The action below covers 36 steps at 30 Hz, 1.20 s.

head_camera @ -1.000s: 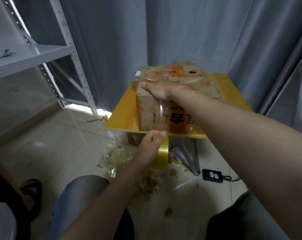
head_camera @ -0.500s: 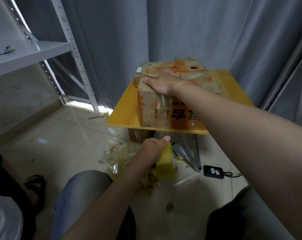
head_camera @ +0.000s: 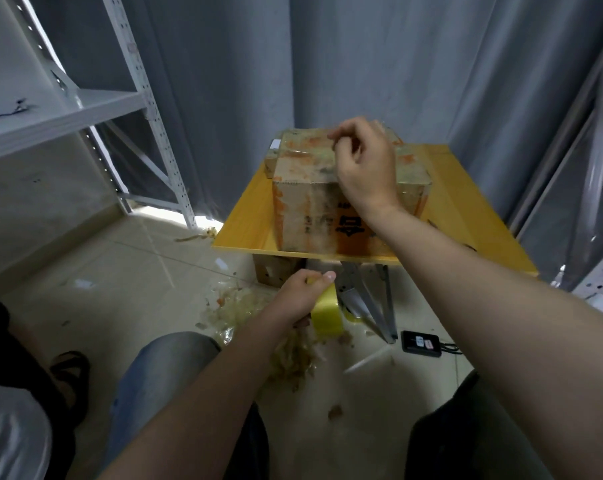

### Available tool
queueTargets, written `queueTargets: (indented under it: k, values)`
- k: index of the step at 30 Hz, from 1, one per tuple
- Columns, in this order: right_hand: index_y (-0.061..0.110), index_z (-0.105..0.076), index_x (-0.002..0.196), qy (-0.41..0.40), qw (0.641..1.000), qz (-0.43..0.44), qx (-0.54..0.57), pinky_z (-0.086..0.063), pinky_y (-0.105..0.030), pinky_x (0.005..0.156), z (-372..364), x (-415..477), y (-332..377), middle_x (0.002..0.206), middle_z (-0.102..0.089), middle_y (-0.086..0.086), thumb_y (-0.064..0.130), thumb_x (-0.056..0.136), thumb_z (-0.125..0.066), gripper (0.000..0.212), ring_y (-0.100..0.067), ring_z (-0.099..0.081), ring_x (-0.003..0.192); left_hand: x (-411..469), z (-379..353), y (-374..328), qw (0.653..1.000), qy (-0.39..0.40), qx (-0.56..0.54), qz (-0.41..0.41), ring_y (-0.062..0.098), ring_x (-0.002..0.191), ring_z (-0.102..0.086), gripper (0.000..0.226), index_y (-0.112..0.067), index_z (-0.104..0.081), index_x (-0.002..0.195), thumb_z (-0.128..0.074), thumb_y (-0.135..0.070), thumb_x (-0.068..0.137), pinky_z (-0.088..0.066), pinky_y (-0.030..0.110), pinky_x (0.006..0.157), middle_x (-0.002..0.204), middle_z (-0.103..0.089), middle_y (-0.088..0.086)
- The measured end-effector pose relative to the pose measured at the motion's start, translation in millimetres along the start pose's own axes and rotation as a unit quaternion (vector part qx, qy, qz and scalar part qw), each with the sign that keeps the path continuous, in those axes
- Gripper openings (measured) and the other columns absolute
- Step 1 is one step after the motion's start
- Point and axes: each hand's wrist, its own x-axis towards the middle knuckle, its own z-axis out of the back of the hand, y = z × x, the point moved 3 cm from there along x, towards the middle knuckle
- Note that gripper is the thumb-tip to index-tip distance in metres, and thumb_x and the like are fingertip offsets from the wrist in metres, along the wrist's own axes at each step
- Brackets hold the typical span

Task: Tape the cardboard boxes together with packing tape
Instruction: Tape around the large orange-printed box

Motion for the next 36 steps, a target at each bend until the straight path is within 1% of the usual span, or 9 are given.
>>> queueTargets:
  k: [3,7,11,14,23,28,31,33,36]
  values:
    - [0.013,-0.063,0.086,0.032,0.998,-0.031,0.041,-0.044,-0.031,0.059,15.2,-42.5,-7.6,0.074,-0.058,0.013,0.013,0.094,-0.050,0.015,-0.004,-0.055,0.067,3.8,-0.1,-0.2,1.000,0.010,-0.012,0.007,0.014,0.075,-0.065,0.050,-0.038,-0.058,0.125,-0.054,-0.075,0.092,-0.053,0.031,0.064,0.096,-0.063,-0.006]
    - [0.020,-0.062,0.091,0.016,0.984,-0.175,0.003,-0.043,-0.036,0.056,32.0,-100.3,-33.9,0.075,-0.060,0.011,0.011,0.095,-0.053,0.013,-0.008,-0.055,0.061,5.8,-0.1,-1.9,0.999,-0.037,0.012,0.015,0.019,0.091,-0.062,0.061,-0.028,-0.037,0.134,-0.055,-0.071,0.094,-0.055,0.033,0.066,0.107,-0.052,-0.004]
    - [0.022,-0.056,0.098,-0.119,0.923,-0.365,0.023,-0.043,-0.016,0.056,47.9,-127.6,-55.7,0.081,-0.058,0.007,0.006,0.096,-0.052,0.016,0.009,-0.057,0.063,1.1,4.4,-4.9,0.996,-0.066,0.053,-0.016,0.019,0.089,-0.060,0.056,-0.023,-0.033,0.125,-0.058,-0.064,0.096,-0.052,0.036,0.066,0.105,-0.052,-0.002]
    - [0.018,-0.057,0.105,-0.138,0.891,-0.431,0.037,-0.041,-0.006,0.053,52.0,-137.3,-69.4,0.082,-0.059,0.006,0.005,0.100,-0.051,0.015,0.002,-0.060,0.072,-0.3,6.4,-4.6,0.993,-0.083,0.059,-0.052,0.021,0.096,-0.061,0.050,-0.023,-0.043,0.135,-0.057,-0.057,0.100,-0.051,0.037,0.073,0.116,-0.058,0.000]
    - [0.019,-0.049,0.116,-0.139,0.874,-0.466,0.019,-0.041,-0.018,0.062,55.2,-136.4,-79.8,0.097,-0.057,0.003,0.008,0.100,-0.053,0.019,-0.014,-0.058,0.085,0.0,8.4,-2.7,0.994,-0.086,0.033,-0.060,0.030,0.115,-0.063,0.058,-0.017,-0.043,0.148,-0.065,-0.043,0.100,-0.054,0.053,0.100,0.134,-0.059,0.007]
    - [0.011,-0.042,0.133,-0.133,0.870,-0.474,-0.035,-0.040,-0.040,0.106,58.0,-130.6,-84.4,0.136,-0.044,-0.011,0.010,0.094,-0.060,0.043,-0.029,-0.041,0.129,2.5,25.0,-6.2,0.995,-0.065,0.069,-0.040,0.027,0.108,-0.065,0.047,-0.023,-0.050,0.131,-0.074,-0.041,0.094,-0.058,0.048,0.090,0.123,-0.063,0.003]
    - [0.013,-0.039,0.143,-0.107,0.870,-0.479,-0.034,-0.035,-0.039,0.108,54.3,-125.7,-86.5,0.143,-0.045,-0.011,0.015,0.095,-0.059,0.052,-0.029,-0.033,0.138,6.0,45.5,-17.9,0.978,-0.194,0.047,-0.061,0.027,0.112,-0.059,0.045,-0.022,-0.045,0.120,-0.075,-0.034,0.089,-0.053,0.041,0.089,0.128,-0.056,0.006]
    - [0.017,-0.038,0.149,-0.082,0.869,-0.488,-0.035,-0.035,-0.041,0.111,50.2,-125.1,-87.1,0.145,-0.047,-0.009,0.019,0.098,-0.056,0.054,-0.029,-0.028,0.143,9.1,57.8,-24.9,0.964,-0.252,0.044,-0.066,0.031,0.132,-0.043,0.057,-0.024,-0.041,0.138,-0.070,-0.029,0.089,-0.042,0.043,0.105,0.143,-0.045,0.005]
    - [0.025,-0.044,0.149,-0.056,0.865,-0.497,-0.046,-0.036,-0.043,0.113,44.8,-127.7,-84.6,0.134,-0.046,0.000,0.026,0.100,-0.053,0.050,-0.032,-0.034,0.141,14.3,57.7,-27.5,0.981,-0.179,-0.006,-0.073,0.029,0.143,-0.035,0.071,-0.034,-0.034,0.156,-0.062,-0.025,0.091,-0.037,0.046,0.117,0.150,-0.050,-0.001]
